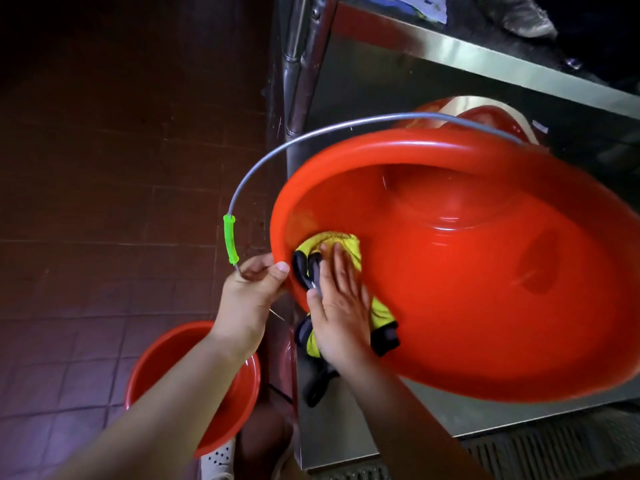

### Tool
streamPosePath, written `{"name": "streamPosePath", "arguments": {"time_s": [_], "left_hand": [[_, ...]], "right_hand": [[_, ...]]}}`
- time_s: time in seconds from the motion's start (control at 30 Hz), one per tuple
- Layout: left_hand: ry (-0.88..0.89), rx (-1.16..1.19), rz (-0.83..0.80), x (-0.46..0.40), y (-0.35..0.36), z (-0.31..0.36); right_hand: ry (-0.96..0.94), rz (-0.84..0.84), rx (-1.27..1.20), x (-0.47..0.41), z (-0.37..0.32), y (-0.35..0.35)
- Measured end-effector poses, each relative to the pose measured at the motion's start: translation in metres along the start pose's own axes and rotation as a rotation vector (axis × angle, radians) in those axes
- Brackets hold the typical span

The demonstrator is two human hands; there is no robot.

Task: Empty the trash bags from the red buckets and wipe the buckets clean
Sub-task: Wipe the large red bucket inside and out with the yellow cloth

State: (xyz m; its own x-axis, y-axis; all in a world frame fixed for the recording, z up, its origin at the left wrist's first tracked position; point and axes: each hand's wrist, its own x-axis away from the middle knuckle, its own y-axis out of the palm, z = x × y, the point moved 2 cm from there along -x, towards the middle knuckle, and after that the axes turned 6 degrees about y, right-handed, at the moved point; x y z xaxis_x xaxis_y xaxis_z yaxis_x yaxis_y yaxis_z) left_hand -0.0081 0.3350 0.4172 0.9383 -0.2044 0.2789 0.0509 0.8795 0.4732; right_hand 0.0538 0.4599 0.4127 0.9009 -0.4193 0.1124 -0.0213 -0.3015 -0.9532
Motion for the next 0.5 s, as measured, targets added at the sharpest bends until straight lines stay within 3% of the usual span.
{"name": "streamPosePath", "arguments": {"time_s": [0.13,0.27,0.43,0.5], "left_hand": [[0.042,-0.038,-0.036,-0.002,0.009,0.016],[0.124,-0.093,-0.082,-0.020,0.013,0.047],[0.087,-0.246,-0.439,-0.042,0.021,0.087],[0.045,-0.264,-0.475,-0.048,0.025,0.091]], "right_hand": [[-0.035,0.012,-0.032,-0.009,0.012,-0.009],[0.096,-0.022,0.103,-0.054,0.046,-0.018],[0.319,-0.102,0.169,-0.112,0.101,-0.044],[0.328,-0.110,0.200,-0.121,0.108,-0.043]]}}
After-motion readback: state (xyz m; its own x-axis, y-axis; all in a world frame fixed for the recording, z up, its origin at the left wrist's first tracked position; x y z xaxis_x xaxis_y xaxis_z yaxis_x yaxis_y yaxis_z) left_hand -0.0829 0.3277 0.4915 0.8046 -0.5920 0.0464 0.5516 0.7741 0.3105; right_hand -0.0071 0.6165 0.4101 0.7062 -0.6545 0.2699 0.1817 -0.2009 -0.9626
